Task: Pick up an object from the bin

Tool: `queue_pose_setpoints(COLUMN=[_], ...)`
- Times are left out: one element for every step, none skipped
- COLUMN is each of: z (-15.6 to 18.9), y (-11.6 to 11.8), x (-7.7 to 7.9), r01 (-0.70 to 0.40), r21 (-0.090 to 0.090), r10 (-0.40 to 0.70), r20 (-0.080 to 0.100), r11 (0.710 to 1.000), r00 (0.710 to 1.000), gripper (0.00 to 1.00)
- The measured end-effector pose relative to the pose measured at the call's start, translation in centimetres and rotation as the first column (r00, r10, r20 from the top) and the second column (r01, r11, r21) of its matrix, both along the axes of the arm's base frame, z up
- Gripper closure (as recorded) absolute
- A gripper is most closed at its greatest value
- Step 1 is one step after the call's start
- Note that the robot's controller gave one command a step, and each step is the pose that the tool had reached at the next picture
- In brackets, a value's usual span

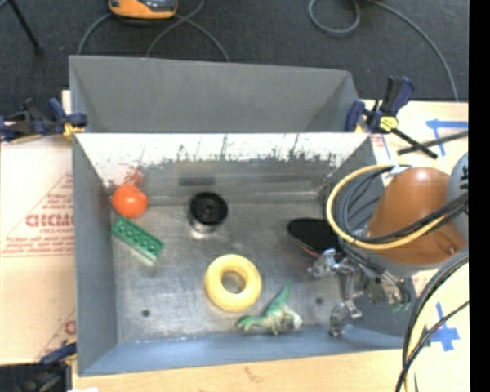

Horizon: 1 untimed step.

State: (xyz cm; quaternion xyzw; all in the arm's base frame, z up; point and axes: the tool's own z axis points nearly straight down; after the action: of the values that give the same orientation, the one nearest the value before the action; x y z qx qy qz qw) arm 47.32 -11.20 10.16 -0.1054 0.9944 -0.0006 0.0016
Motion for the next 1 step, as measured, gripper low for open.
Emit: queue_pose_setpoints(z=[0.01], y=[0.01], x=[0.00], r01=[-0.001], r21=[0.000], r10=[0.001], r20=[0.000], r11=[1.000], r00=[1.000], gripper=[0.00])
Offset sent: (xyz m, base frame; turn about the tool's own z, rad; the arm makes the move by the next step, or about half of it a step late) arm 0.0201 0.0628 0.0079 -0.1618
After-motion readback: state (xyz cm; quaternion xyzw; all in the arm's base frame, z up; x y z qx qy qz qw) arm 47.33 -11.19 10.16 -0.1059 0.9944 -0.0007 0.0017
